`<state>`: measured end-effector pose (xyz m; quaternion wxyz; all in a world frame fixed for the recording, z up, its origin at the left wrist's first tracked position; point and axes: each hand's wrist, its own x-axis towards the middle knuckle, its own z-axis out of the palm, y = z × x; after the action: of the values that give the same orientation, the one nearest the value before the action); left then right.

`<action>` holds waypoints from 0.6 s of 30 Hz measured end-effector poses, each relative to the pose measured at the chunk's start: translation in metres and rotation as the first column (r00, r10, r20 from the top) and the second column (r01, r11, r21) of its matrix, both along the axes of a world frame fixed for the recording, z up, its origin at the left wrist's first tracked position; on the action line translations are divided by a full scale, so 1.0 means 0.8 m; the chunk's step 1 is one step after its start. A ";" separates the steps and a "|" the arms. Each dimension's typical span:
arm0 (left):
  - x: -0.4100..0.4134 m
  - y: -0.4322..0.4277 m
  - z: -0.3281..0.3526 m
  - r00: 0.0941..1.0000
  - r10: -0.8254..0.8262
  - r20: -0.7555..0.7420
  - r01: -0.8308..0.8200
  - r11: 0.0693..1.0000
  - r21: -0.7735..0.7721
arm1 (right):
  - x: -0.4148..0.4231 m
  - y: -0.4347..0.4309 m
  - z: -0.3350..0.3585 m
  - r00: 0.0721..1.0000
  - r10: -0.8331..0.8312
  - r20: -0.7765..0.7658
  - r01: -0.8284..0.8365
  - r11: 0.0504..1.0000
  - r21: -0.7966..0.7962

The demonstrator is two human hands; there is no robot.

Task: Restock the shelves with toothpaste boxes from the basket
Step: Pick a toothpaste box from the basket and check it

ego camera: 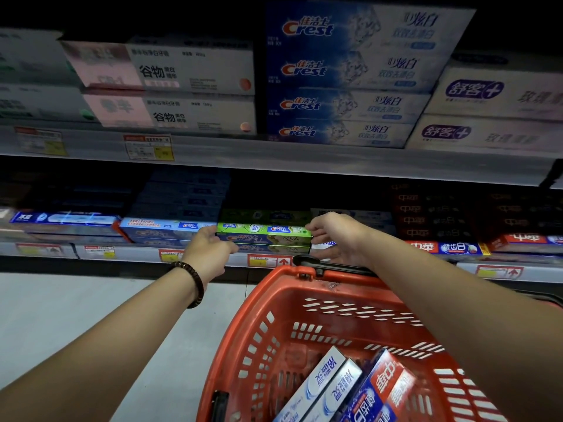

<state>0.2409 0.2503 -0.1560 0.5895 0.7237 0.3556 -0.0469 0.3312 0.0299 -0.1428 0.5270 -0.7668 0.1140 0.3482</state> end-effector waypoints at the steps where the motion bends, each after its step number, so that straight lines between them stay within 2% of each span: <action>1: -0.001 0.001 0.000 1.000 0.001 -0.002 -0.001 1.000 -0.001 | 0.000 0.000 -0.001 1.000 0.006 0.005 -0.006 1.000 -0.009; 8: -0.006 0.005 -0.002 1.000 0.012 -0.006 -0.012 1.000 0.008 | 0.004 -0.005 -0.005 0.999 0.018 0.039 -0.016 0.998 -0.053; 14: -0.007 0.001 0.007 0.999 0.010 -0.037 -0.009 1.000 0.015 | 0.006 -0.011 0.010 0.980 0.130 0.153 -0.102 0.979 -0.179; 18: -0.007 0.001 0.013 0.997 -0.002 -0.072 0.001 1.000 -0.005 | 0.000 -0.017 0.018 0.981 0.138 0.140 -0.113 0.979 -0.170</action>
<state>0.2353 0.2507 -0.1456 0.5780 0.7204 0.3761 -0.0743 0.3313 0.0161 -0.1281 0.4472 -0.8368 0.0528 0.3113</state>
